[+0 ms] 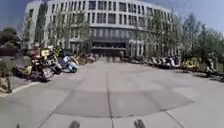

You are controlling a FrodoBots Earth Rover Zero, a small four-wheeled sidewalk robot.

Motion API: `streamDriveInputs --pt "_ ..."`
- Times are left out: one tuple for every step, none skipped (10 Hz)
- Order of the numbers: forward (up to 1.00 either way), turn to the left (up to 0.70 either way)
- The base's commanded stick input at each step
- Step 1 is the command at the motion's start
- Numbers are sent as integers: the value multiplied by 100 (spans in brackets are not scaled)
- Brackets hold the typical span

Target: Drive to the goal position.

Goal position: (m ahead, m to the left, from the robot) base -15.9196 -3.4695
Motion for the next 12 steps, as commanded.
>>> streamDriveInputs --pt "85 0" --pt "85 0" --pt "85 0" --pt "85 0" --pt "85 0" --pt "85 0" --pt "85 0" --pt "85 0" --pt "85 0" --pt "85 0" --pt "85 0" --pt "85 0"
